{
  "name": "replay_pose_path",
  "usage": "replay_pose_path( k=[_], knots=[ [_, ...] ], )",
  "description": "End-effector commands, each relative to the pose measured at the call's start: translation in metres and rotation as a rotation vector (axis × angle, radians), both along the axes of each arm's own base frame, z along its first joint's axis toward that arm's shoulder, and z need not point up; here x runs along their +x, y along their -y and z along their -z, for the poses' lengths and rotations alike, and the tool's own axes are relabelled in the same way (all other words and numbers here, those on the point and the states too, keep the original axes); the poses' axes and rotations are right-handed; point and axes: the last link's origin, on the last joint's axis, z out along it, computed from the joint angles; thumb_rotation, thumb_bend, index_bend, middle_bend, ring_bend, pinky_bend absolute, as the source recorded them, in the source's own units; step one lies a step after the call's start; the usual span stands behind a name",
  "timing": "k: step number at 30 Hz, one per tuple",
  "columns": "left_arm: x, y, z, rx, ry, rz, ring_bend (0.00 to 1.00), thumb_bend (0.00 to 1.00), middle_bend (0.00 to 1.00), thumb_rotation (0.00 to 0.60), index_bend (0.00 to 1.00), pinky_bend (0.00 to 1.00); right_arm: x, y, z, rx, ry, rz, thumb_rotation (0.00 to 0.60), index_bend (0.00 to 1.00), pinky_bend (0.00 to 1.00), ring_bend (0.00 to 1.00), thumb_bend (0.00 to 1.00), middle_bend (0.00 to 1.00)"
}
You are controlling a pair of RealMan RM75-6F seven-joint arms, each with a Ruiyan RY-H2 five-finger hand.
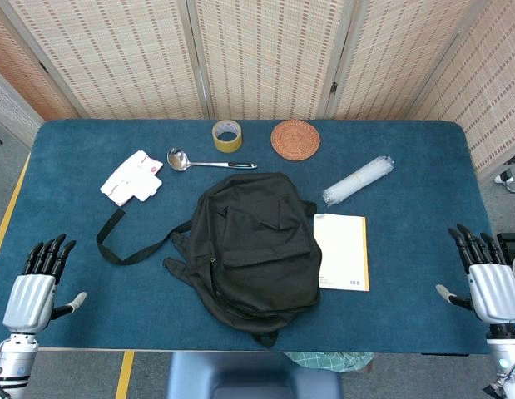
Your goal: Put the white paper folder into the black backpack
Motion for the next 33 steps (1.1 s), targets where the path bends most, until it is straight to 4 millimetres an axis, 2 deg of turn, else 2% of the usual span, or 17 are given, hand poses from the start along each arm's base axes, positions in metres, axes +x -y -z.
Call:
replay_pose_path(
  k=[1,14,16,19,23,33],
  knots=[
    [0.000,-0.001,0.002,-0.005,-0.001,-0.002,0.06,0.24,0.04,0.600,0.10,0.00,0.001,-0.001,0.001,0.003,0.000,0.003,0.600,0.03,0.07,0.14,0.18,0.08],
    [-0.002,0.002,0.002,-0.010,0.004,-0.003,0.06,0.24,0.04,0.600,0.10,0.00,0.006,0.003,0.006,0.008,-0.043,-0.060,0.600,0.06,0.09,0.16,0.18,0.11],
    [-0.001,0.003,0.002,-0.009,0.007,-0.002,0.06,0.24,0.04,0.600,0.10,0.00,0.005,0.006,0.011,0.019,-0.080,-0.086,0.600,0.08,0.11,0.17,0.22,0.13],
    [-0.001,0.005,0.002,-0.008,0.009,0.000,0.06,0.24,0.04,0.600,0.10,0.00,0.002,0.012,0.022,0.049,-0.115,-0.114,0.600,0.10,0.11,0.19,0.34,0.15],
    [-0.002,0.007,0.001,-0.007,0.009,-0.005,0.06,0.24,0.04,0.600,0.10,0.00,-0.006,0.018,0.039,0.091,-0.145,-0.130,0.600,0.11,0.12,0.19,0.41,0.16],
    [0.000,0.010,0.001,-0.015,0.004,-0.005,0.06,0.24,0.04,0.600,0.10,0.00,-0.025,0.030,0.089,0.203,-0.202,-0.185,0.600,0.12,0.12,0.19,0.44,0.15]
  ],
)
